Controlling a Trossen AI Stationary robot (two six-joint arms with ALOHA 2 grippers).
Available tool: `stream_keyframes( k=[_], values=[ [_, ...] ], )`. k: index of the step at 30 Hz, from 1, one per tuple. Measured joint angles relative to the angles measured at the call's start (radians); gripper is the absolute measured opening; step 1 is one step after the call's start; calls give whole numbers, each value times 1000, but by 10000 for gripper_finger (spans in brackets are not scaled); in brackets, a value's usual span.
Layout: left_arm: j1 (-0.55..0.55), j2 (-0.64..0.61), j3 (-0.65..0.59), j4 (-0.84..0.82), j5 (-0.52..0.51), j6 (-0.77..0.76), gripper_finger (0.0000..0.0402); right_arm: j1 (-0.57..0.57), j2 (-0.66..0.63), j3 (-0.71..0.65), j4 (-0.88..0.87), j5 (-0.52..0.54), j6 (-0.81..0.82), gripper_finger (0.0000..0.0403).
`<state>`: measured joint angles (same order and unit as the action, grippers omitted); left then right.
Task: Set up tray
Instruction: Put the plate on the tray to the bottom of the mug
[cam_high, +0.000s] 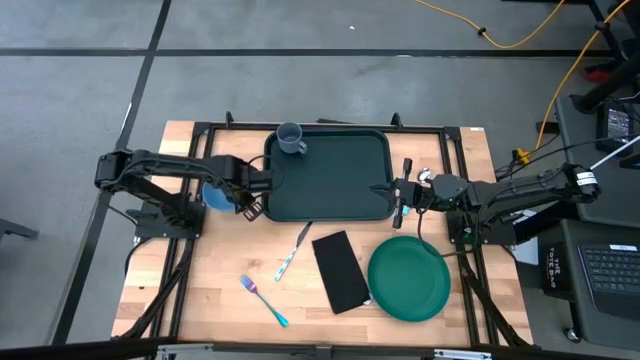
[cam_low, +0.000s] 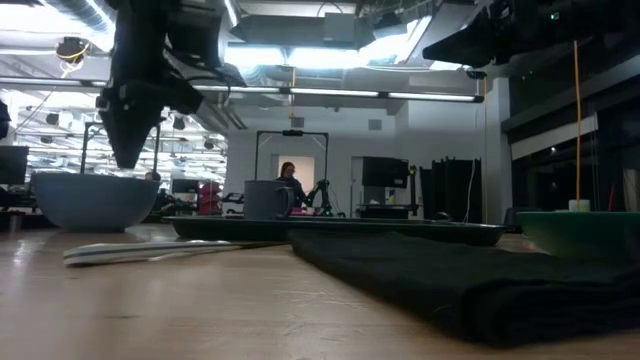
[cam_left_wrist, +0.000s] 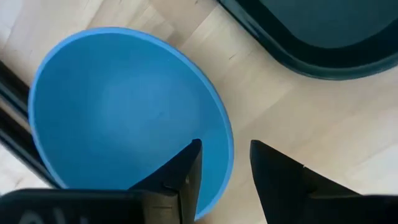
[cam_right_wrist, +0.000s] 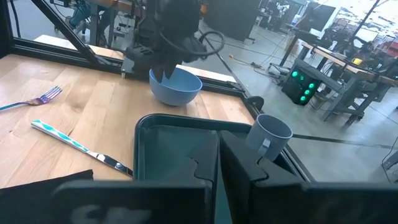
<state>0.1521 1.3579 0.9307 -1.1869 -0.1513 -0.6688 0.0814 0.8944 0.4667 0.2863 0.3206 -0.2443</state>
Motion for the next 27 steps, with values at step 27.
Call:
stream_keyframes(
  k=[27],
  values=[
    [13,0,-130,115,68,28,127,0,0,0,0,0,0,23]
  ],
)
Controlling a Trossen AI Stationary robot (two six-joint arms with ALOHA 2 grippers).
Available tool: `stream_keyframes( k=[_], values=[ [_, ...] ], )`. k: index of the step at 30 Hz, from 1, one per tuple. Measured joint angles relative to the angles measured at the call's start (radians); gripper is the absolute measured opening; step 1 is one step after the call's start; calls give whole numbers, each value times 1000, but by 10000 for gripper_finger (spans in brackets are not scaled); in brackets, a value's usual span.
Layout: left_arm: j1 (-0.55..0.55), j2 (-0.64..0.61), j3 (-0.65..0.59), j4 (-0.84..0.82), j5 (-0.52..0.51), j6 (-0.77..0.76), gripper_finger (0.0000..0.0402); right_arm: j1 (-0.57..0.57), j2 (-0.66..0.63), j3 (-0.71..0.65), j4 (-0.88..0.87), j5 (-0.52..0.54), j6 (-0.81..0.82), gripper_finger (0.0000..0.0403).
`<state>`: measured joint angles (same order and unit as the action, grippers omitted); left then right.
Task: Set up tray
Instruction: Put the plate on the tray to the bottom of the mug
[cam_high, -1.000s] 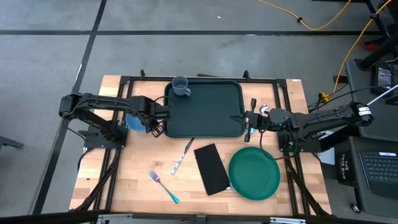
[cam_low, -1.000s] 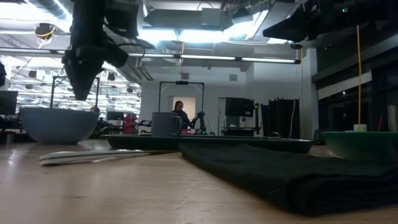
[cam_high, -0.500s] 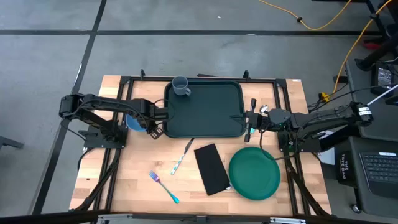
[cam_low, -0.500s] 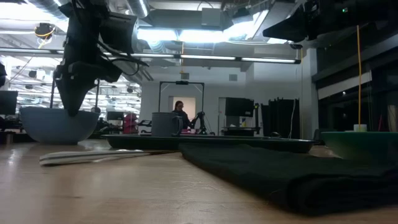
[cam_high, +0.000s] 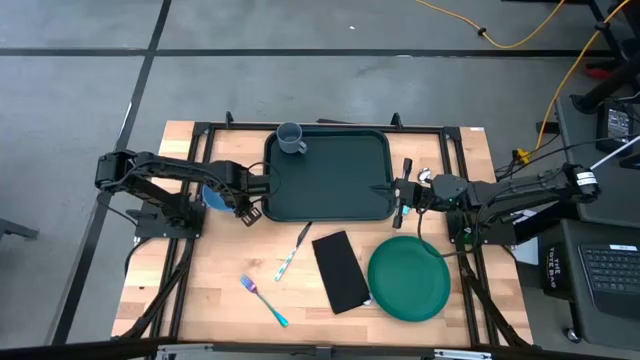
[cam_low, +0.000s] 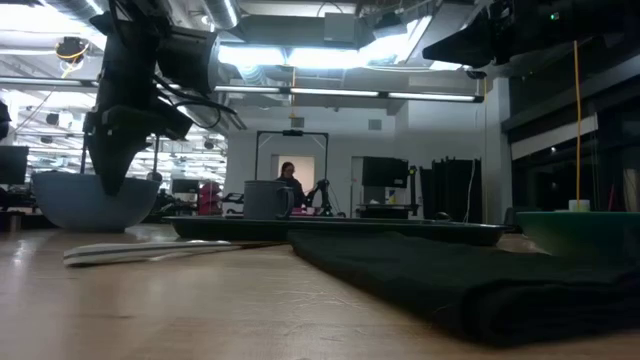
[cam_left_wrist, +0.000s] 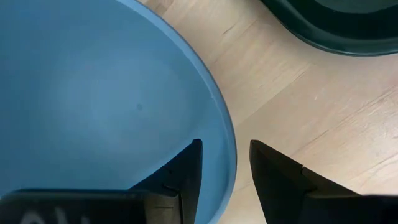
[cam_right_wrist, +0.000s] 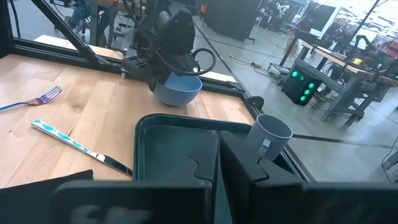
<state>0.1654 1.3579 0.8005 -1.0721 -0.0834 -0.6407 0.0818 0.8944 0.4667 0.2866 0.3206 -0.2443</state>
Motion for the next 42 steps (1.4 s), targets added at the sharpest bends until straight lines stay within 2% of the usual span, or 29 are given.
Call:
stream_keyframes(
  k=[13,23,27,31,34,38,42],
  values=[
    [0,-1,8,-9,0,57,127,0,0,0,0,0,1,23],
    [-10,-7,176,-106,-15,151,127,0,0,0,1,0,3,23],
    [-47,-38,200,-87,-129,243,127,0,0,0,0,0,4,23],
    [-95,-114,200,-11,-231,270,127,0,0,0,-5,0,5,23],
    [-135,-188,183,127,-281,340,126,0,0,0,-7,0,7,23],
    [-172,-266,121,363,-283,455,112,0,0,1,-13,0,47,23],
    [-194,-298,29,589,-256,583,85,0,-1,66,-177,1,139,23]
  ],
)
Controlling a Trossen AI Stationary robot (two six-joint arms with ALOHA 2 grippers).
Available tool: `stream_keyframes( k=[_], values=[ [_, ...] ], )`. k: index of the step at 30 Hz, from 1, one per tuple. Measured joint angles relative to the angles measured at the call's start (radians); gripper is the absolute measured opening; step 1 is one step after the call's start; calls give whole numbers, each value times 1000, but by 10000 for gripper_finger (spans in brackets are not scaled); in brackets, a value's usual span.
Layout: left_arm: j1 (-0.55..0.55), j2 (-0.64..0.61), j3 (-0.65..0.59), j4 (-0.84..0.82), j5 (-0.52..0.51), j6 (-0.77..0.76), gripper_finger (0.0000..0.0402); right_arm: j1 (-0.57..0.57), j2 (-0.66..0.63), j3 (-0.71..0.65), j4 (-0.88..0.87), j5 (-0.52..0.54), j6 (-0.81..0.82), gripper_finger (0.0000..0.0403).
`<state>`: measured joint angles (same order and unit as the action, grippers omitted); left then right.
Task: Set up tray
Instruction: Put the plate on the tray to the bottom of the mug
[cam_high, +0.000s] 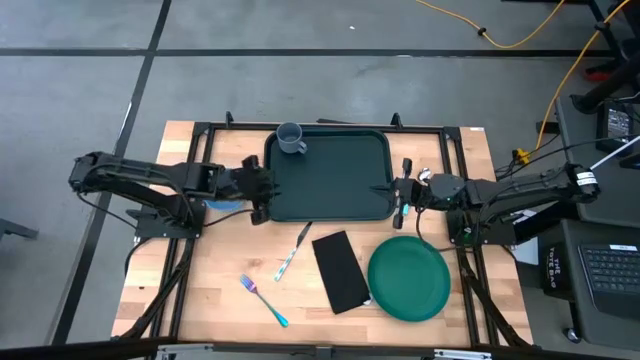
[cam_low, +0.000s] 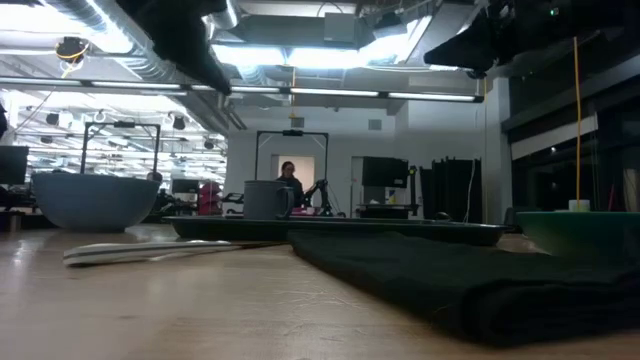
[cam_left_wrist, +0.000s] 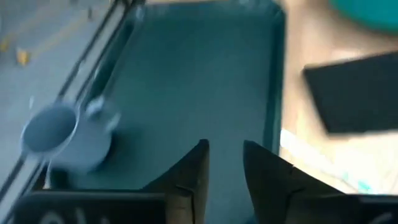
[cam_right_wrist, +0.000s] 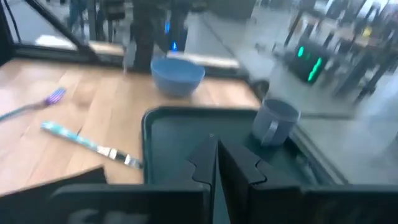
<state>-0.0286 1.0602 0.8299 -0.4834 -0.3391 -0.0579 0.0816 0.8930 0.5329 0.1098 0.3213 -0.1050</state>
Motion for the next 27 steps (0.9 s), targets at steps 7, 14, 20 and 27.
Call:
stream_keyframes(
  k=[7,14,20,27],
  values=[
    [-5,-2,-162,406,161,156,42,44,0,181,-453,6,266,17],
    [-5,-2,-260,677,216,210,12,143,0,272,-865,78,667,9],
    [-5,-2,-267,702,229,210,3,247,3,279,-997,29,932,5],
    [-5,-2,-267,698,229,200,3,354,67,280,-1205,-123,1241,4]
  ],
)
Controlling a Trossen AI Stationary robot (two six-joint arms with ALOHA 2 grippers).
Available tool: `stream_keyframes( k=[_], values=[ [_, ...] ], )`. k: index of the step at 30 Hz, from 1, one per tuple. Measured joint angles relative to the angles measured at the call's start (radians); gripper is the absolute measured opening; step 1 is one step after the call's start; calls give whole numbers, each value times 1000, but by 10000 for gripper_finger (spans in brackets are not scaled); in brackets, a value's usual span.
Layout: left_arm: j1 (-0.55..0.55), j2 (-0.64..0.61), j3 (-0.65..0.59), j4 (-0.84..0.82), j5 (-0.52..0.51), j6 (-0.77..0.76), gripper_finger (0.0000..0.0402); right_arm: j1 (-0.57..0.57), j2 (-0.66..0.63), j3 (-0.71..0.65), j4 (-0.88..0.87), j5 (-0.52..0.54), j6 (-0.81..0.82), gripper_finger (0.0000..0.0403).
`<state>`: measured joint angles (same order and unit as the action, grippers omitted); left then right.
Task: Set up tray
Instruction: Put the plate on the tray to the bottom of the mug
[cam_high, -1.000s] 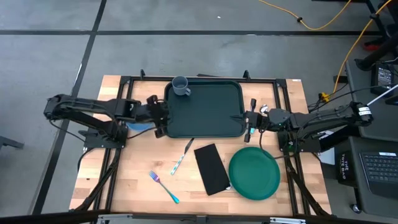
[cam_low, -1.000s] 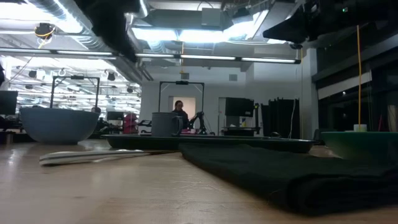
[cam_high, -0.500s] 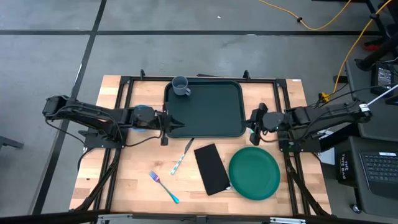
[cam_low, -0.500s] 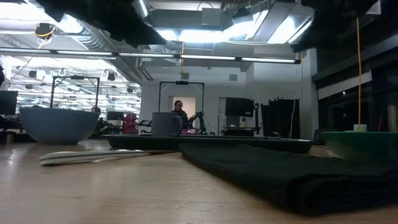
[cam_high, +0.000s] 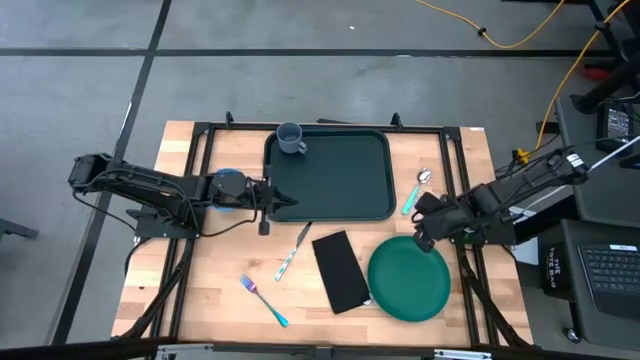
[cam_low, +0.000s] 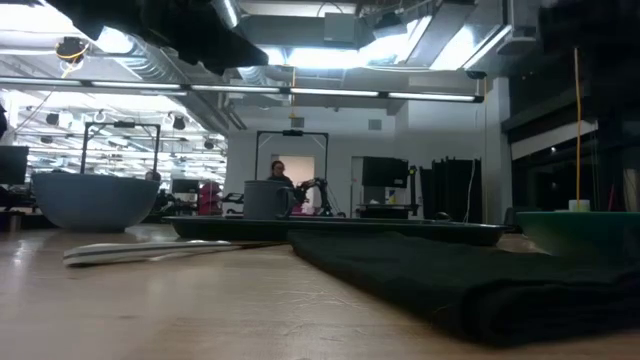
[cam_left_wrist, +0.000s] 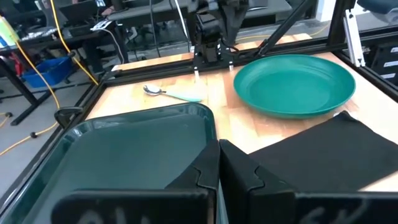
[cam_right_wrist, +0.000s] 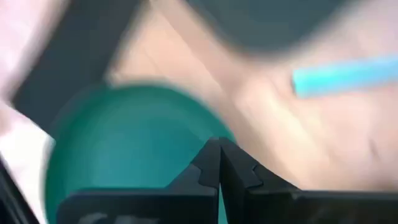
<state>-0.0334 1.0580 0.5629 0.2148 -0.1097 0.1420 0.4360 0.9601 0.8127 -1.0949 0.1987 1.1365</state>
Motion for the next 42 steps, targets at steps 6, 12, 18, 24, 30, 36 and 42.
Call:
stream_keyframes(
  k=[6,12,18,24,30,36,42],
  values=[
    [0,0,0,-1,0,-32,5,77,73,0,-133,-128,244,10],
    [0,0,0,-9,0,-34,2,159,115,0,-131,-175,325,10],
    [0,0,0,-48,0,-35,5,235,124,0,-133,-166,386,13],
    [0,0,0,-54,0,-46,2,294,126,0,-135,-99,461,27],
    [0,0,0,-54,0,-47,4,299,145,0,-134,-96,460,27],
    [0,0,0,-54,0,-16,3,299,184,-1,-139,-101,459,28],
    [0,0,0,-54,0,-16,2,301,226,-2,-124,-103,458,73]
  ],
)
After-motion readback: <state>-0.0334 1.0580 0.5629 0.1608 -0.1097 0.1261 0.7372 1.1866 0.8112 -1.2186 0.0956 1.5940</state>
